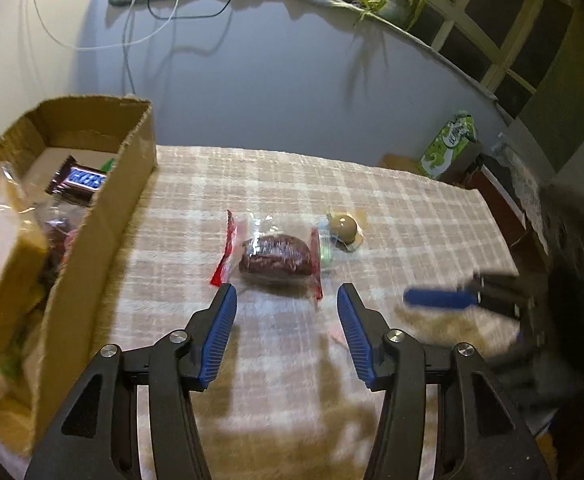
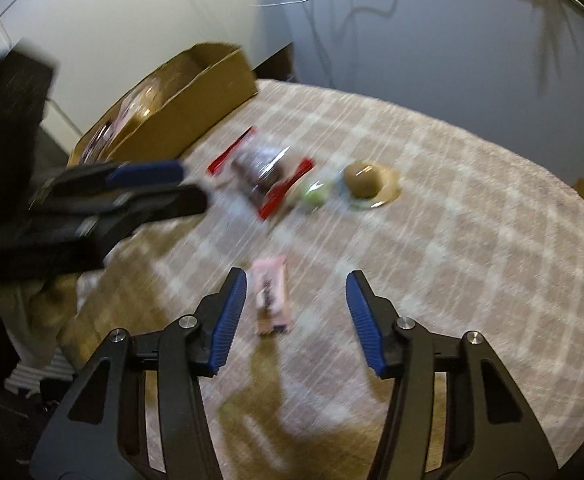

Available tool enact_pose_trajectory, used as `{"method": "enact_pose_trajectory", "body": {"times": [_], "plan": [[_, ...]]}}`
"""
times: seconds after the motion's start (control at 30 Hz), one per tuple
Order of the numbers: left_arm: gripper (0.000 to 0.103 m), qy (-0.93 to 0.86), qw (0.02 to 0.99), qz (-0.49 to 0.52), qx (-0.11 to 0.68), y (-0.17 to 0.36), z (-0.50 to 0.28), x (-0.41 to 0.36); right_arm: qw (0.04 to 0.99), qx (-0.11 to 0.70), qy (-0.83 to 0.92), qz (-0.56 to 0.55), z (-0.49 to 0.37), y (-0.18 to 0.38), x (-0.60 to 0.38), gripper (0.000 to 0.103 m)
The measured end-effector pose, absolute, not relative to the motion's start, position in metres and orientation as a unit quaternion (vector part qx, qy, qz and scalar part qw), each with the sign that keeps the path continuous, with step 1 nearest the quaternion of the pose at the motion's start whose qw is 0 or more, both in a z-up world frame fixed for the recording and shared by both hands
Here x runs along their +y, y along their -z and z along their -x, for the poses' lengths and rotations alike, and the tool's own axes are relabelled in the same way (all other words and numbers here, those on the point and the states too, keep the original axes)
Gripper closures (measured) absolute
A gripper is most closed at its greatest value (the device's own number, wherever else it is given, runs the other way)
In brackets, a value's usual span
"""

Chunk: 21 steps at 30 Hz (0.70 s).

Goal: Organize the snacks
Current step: 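Move both open tools back over the table toward the red-edged brown snack bag, then close the left tool on the red-edged snack bag while the right tool grips the pink candy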

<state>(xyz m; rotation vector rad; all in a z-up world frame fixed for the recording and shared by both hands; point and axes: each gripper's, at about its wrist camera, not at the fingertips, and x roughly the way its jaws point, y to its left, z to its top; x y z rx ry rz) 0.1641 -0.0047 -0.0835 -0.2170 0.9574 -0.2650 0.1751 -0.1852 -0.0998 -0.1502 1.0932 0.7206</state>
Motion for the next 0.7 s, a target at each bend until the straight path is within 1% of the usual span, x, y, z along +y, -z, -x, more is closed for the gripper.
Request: {"method": "enact_pose_trajectory", "body": {"times": [0.07,0.13,0.23,0.27,0.3,0.4,0.5,0.57,0.7], "plan": [[0.048,0.118,0.876,0.101,0.456,0.085,-0.172,-0.007,0.787,0.508,-0.344,0.067,-0.170,0.103,-0.184,0.049],[0.039,0.112,0.879,0.086,0.455,0.085,-0.179,-0.012,0.786,0.507,-0.347,0.069,-0.168,0.105,-0.183,0.049],[0.038,0.103,0.882,0.044,0.457,0.088,-0.188,-0.024,0.785,0.506,-0.351,0.071,-0.165,0.109,-0.182,0.049],[0.037,0.103,0.882,0.030,0.460,0.091,-0.192,-0.029,0.783,0.508,-0.352,0.070,-0.165,0.111,-0.181,0.049],[0.033,0.103,0.881,0.014,0.462,0.094,-0.195,-0.034,0.783,0.508,-0.352,0.070,-0.165,0.112,-0.181,0.049],[0.033,0.090,0.878,-0.022,0.469,0.104,-0.202,-0.045,0.783,0.507,-0.352,0.073,-0.165,0.115,-0.178,0.049],[0.033,0.083,0.878,-0.024,0.471,0.110,-0.207,-0.043,0.785,0.505,-0.351,0.079,-0.166,0.118,-0.174,0.049],[0.033,0.078,0.878,-0.018,0.472,0.112,-0.210,-0.041,0.787,0.501,-0.350,0.087,-0.164,0.118,-0.171,0.054],[0.033,0.082,0.881,-0.007,0.466,0.111,-0.210,-0.037,0.790,0.494,-0.348,0.109,-0.163,0.118,-0.163,0.060]]}}
